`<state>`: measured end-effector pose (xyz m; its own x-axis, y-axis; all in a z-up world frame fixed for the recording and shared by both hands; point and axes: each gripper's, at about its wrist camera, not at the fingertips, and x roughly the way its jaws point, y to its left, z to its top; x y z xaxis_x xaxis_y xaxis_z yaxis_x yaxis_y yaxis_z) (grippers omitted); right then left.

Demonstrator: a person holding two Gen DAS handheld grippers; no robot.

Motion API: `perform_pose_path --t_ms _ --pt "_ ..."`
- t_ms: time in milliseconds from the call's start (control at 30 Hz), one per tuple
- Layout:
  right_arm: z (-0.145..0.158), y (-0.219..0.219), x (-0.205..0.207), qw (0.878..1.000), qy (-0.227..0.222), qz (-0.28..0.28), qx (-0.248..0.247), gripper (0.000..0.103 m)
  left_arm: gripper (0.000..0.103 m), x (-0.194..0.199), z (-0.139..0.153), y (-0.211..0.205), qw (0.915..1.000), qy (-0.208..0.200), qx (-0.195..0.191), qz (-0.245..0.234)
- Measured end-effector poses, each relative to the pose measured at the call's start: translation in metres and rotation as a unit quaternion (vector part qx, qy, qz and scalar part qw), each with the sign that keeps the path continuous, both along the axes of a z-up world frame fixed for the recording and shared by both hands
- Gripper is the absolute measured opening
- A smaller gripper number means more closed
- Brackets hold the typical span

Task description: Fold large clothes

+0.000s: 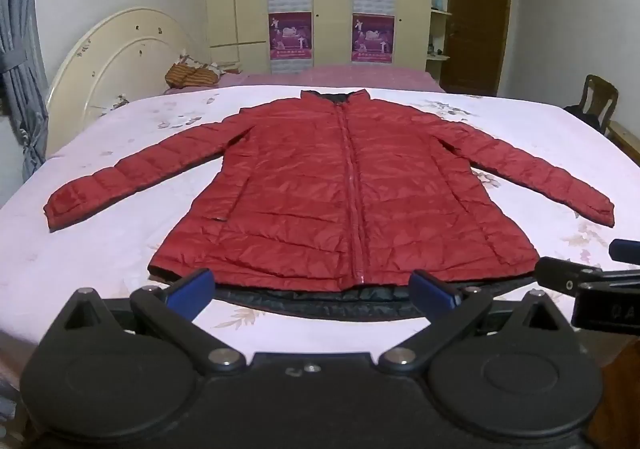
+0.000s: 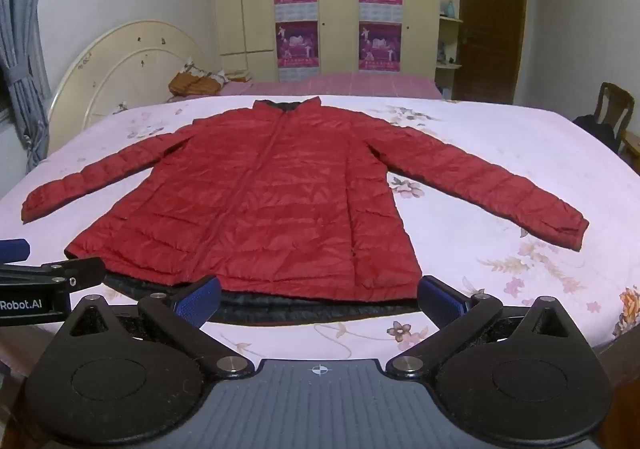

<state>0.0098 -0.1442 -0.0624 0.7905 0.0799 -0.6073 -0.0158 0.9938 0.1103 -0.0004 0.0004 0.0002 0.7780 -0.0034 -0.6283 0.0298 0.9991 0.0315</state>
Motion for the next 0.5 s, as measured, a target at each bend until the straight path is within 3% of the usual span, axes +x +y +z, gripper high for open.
perform_pose_path --t_ms 500 --pt "0.001 0.000 0.001 1.000 -0.003 -0.001 -0.004 0.103 0.103 0.000 0.001 0.006 1.0000 0.004 0.003 0.005"
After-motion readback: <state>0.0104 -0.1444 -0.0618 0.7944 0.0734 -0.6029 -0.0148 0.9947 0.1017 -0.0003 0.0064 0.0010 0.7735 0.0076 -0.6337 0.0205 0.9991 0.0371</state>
